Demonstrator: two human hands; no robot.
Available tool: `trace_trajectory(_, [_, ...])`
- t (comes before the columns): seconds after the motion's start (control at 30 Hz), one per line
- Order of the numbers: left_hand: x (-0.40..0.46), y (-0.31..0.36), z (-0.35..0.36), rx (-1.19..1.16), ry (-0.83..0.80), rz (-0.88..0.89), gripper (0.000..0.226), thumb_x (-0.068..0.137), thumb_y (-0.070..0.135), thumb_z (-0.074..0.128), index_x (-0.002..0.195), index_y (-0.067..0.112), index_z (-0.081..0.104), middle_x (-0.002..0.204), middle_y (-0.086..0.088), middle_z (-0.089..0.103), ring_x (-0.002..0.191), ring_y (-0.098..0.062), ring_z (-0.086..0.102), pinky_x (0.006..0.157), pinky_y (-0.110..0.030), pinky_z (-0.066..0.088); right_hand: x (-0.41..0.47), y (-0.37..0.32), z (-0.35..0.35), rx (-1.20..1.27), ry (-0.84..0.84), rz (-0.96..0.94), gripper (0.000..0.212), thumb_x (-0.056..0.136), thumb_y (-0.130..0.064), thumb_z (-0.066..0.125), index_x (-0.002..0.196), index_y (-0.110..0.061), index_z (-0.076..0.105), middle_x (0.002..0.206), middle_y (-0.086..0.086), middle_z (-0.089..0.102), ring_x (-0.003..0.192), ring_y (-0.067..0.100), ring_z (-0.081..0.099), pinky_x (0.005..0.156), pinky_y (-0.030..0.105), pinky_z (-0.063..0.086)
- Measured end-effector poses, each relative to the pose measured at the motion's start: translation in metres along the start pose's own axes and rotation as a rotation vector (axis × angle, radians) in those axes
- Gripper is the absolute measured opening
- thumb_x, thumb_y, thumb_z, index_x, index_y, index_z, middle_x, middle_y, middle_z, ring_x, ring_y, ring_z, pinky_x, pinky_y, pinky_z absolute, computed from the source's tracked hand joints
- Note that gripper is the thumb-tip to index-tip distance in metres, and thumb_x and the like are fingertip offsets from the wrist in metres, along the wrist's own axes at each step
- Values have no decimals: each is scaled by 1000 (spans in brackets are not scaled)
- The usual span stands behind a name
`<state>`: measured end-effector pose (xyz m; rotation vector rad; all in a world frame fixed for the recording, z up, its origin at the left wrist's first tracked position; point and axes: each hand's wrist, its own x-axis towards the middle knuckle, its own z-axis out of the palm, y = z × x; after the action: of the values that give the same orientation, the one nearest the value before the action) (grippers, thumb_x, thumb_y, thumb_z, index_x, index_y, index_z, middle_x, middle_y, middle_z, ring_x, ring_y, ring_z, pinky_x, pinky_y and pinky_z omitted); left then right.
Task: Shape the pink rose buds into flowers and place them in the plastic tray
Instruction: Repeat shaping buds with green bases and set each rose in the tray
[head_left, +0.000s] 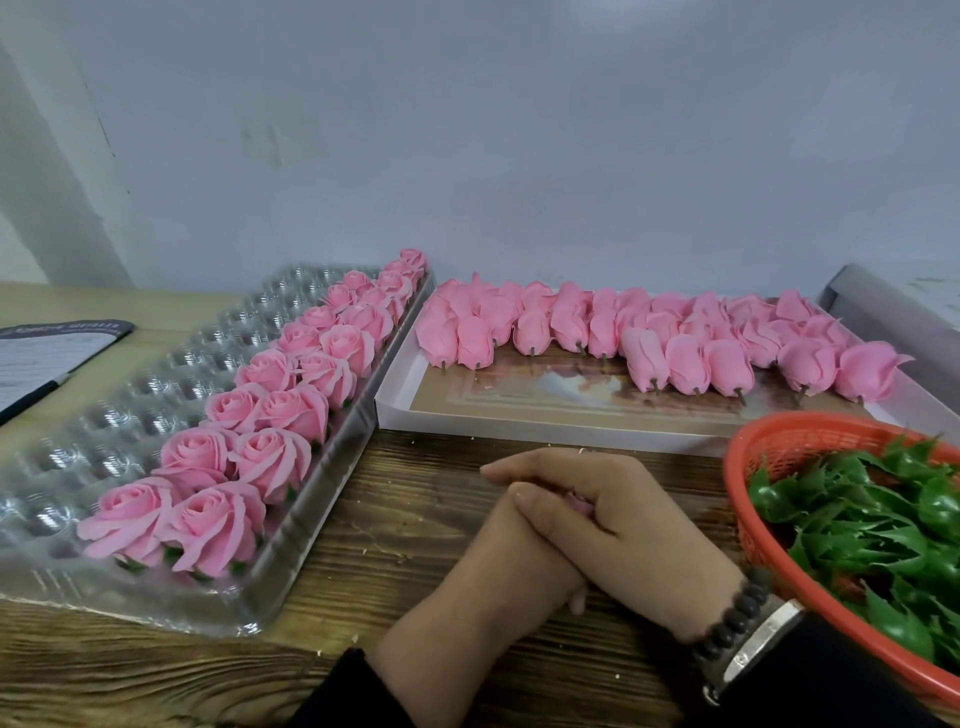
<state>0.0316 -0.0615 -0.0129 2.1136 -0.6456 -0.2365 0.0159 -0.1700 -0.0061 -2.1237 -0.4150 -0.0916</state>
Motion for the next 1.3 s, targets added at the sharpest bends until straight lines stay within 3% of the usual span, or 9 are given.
trace_trajectory(0.1, [0, 2, 1, -269, 51, 37, 34, 86, -3, 56, 91, 30, 60, 86, 8, 63, 83, 2, 62, 64, -3, 43, 1, 4, 1, -68, 94, -40, 39, 73, -58, 46, 111, -53, 54, 112, -25, 63, 105, -3, 59, 92, 30, 49])
trace_trajectory(0.23, [4, -5, -4, -413, 173, 22, 26, 85, 4, 62, 72, 26, 64, 79, 1, 69, 79, -13, 67, 73, -29, 56, -1, 4, 6, -15, 201, -93, 51, 73, -61, 51, 121, -46, 49, 117, -27, 59, 113, -6, 52, 97, 28, 46])
trace_trajectory(0.6, [6, 1, 9, -356, 269, 97, 25, 86, -10, 52, 80, 14, 58, 73, 10, 56, 67, 18, 56, 58, -1, 41, 5, 4, 18, 11, 401, -77, 31, 85, -42, 42, 98, -33, 69, 103, -25, 65, 104, 0, 58, 95, 26, 45])
trace_trajectory(0.7, [9, -5, 9, -190, 236, 54, 30, 90, -4, 48, 118, 5, 53, 90, 17, 54, 73, 29, 46, 68, 6, 35, 7, 4, 12, -14, 249, -55, 29, 85, -31, 43, 99, -33, 70, 108, -26, 64, 109, -6, 55, 100, 21, 40])
trace_trajectory(0.77, [11, -9, 6, 17, 115, 70, 38, 95, 0, 37, 133, 6, 36, 116, 9, 47, 99, 23, 30, 76, 12, 19, 7, 4, 10, -82, 138, -62, 33, 86, -31, 42, 104, -30, 70, 110, -23, 65, 112, -11, 51, 102, 14, 36])
trace_trajectory(0.93, [9, -10, 0, 229, 38, 158, 19, 93, 9, 41, 96, 28, 43, 78, 28, 28, 73, 28, 37, 75, 7, 31, 3, 1, 7, -89, 67, -26, 32, 89, -35, 41, 110, -38, 66, 106, -23, 65, 92, -1, 63, 82, 10, 45])
trace_trajectory(1.0, [7, -10, 2, 135, 62, 155, 25, 90, 8, 47, 84, 32, 40, 78, 27, 36, 75, 32, 39, 70, 6, 35, 2, 1, 6, -109, 80, -35, 34, 87, -41, 40, 111, -41, 64, 103, -24, 64, 93, -8, 58, 80, 8, 43])
trace_trajectory(1.13, [2, -7, -1, -146, 118, 91, 26, 90, 9, 54, 81, 33, 53, 77, 16, 57, 74, 10, 57, 62, -9, 46, 1, 2, 6, -158, 103, -73, 44, 82, -60, 32, 120, -50, 52, 108, -21, 62, 104, -6, 52, 89, 18, 42])
trace_trajectory(1.3, [6, -7, -9, -503, 302, 15, 17, 84, 11, 65, 67, 13, 65, 60, -2, 64, 56, -10, 59, 50, -21, 47, 2, 3, 11, 59, 332, -154, 34, 86, -49, 34, 115, -44, 51, 117, -19, 60, 113, 0, 54, 94, 25, 45])
